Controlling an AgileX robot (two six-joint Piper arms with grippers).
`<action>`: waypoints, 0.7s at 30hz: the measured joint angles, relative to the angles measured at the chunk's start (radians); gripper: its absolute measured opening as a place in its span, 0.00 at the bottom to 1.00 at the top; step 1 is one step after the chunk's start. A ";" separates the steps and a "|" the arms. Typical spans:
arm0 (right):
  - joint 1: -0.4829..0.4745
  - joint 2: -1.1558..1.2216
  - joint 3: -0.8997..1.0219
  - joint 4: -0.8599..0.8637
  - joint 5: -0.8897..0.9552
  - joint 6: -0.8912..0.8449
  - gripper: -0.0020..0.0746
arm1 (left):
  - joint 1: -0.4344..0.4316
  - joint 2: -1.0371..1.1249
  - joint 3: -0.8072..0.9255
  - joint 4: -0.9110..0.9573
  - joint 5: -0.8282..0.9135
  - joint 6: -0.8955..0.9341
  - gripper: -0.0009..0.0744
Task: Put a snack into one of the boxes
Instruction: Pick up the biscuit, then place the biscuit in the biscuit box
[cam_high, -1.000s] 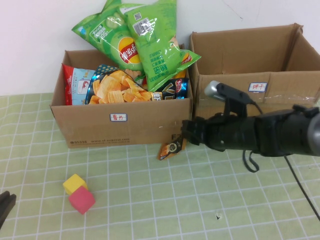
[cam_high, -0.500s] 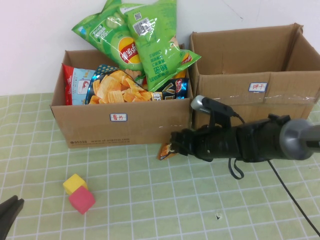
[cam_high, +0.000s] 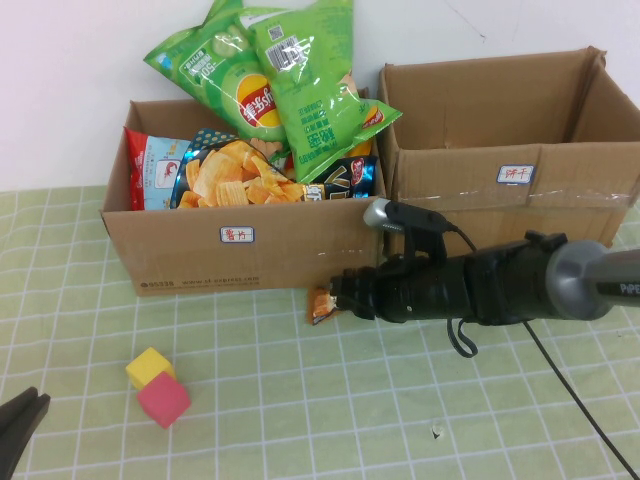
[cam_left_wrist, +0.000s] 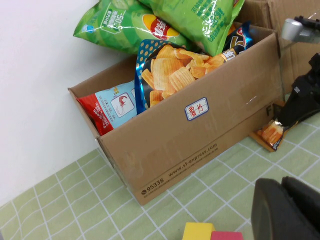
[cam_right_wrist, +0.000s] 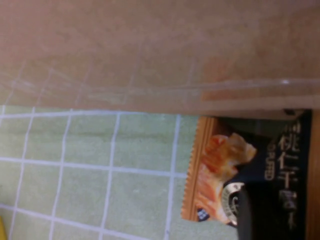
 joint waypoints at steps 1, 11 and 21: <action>0.000 0.000 0.000 0.000 0.004 -0.002 0.25 | 0.000 0.000 0.000 0.000 0.000 0.000 0.01; 0.000 -0.027 -0.002 0.000 0.027 -0.014 0.07 | 0.000 0.000 0.000 0.003 0.000 0.000 0.01; 0.002 -0.269 0.054 -0.025 0.117 -0.006 0.07 | 0.000 0.000 0.000 0.030 0.000 -0.011 0.01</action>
